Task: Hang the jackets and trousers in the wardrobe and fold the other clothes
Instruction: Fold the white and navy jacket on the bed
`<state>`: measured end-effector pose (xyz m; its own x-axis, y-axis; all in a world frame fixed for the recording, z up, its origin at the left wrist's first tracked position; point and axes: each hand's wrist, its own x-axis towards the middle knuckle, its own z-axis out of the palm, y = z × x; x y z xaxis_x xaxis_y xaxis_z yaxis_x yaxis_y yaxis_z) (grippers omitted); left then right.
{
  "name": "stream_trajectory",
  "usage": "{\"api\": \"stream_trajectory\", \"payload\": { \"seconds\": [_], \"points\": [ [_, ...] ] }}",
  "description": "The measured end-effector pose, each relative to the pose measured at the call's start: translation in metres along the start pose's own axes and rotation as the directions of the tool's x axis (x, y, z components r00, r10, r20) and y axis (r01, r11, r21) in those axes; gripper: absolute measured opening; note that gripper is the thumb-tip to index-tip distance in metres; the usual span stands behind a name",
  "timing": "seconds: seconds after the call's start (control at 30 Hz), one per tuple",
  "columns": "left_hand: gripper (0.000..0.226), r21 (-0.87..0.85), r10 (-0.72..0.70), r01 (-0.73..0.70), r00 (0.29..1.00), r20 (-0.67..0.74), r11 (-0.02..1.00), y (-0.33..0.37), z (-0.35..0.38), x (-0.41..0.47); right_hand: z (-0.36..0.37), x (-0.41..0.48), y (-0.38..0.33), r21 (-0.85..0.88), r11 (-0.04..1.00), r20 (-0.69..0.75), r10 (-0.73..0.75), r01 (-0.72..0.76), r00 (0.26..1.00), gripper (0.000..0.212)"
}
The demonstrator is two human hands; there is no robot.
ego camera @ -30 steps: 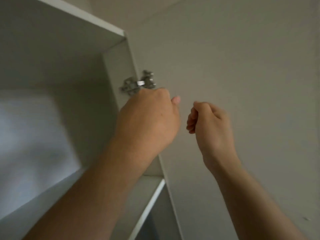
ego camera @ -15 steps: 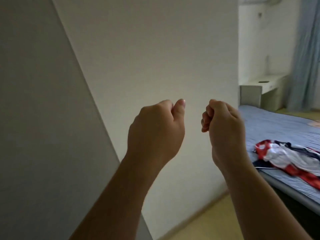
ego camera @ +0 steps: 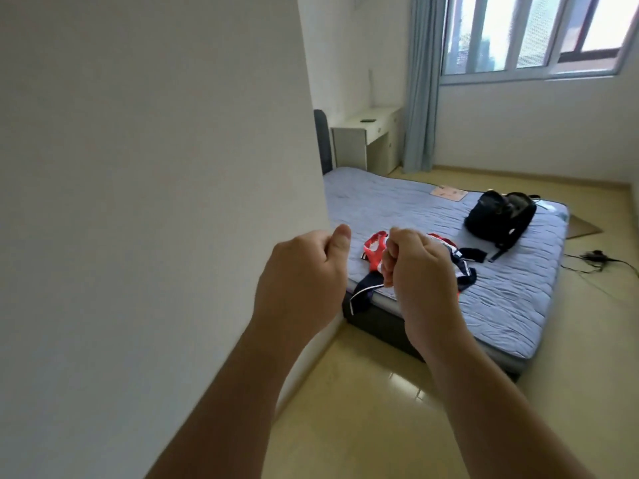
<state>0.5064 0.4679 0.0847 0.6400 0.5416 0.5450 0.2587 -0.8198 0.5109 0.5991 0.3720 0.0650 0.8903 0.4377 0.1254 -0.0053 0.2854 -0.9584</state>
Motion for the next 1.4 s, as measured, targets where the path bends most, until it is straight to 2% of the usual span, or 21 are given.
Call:
{"api": "stream_trajectory", "payload": {
  "seconds": [0.17, 0.3, 0.57, 0.83, 1.03, 1.17, 1.3, 1.4],
  "points": [
    [0.058, -0.132, 0.063, -0.051, 0.994, 0.088, 0.99, -0.045, 0.086, 0.075, -0.017, 0.1, 0.043, -0.118, 0.993, -0.134, 0.008, -0.024, 0.991, 0.04],
    [0.059, -0.158, 0.05, -0.018, 0.979, 0.198, 0.987, -0.089, 0.154, 0.149, -0.021, 0.183, 0.075, -0.225, 0.973, -0.232, -0.001, -0.052, 0.973, 0.035],
    [0.059, -0.259, 0.119, -0.023, 0.925, 0.361, 0.965, -0.122, 0.292, 0.273, -0.057, 0.327, 0.124, -0.317, 0.935, -0.4, 0.019, -0.158, 0.917, 0.044],
    [0.054, -0.189, 0.137, -0.046, 0.855, 0.5, 0.981, -0.141, 0.452, 0.374, -0.129, 0.488, 0.199, -0.344, 0.894, -0.482, 0.093, -0.286, 0.871, 0.04],
    [0.057, -0.062, 0.027, 0.014, 0.79, 0.612, 0.998, -0.159, 0.548, 0.45, -0.172, 0.601, 0.246, -0.336, 0.841, -0.524, 0.206, -0.423, 0.826, 0.043],
    [0.055, -0.027, -0.029, 0.063, 0.743, 0.669, 0.998, -0.181, 0.611, 0.493, -0.182, 0.667, 0.277, -0.351, 0.786, -0.55, 0.266, -0.509, 0.791, 0.038],
    [0.053, 0.003, -0.055, 0.079, 0.668, 0.742, 0.997, -0.218, 0.694, 0.526, -0.193, 0.722, 0.329, -0.317, 0.746, -0.579, 0.336, -0.585, 0.742, 0.038],
    [0.049, 0.041, -0.051, 0.031, 0.605, 0.794, 0.999, -0.25, 0.768, 0.541, -0.206, 0.757, 0.384, -0.33, 0.666, -0.6, 0.398, -0.669, 0.693, 0.037]
  ]
}}
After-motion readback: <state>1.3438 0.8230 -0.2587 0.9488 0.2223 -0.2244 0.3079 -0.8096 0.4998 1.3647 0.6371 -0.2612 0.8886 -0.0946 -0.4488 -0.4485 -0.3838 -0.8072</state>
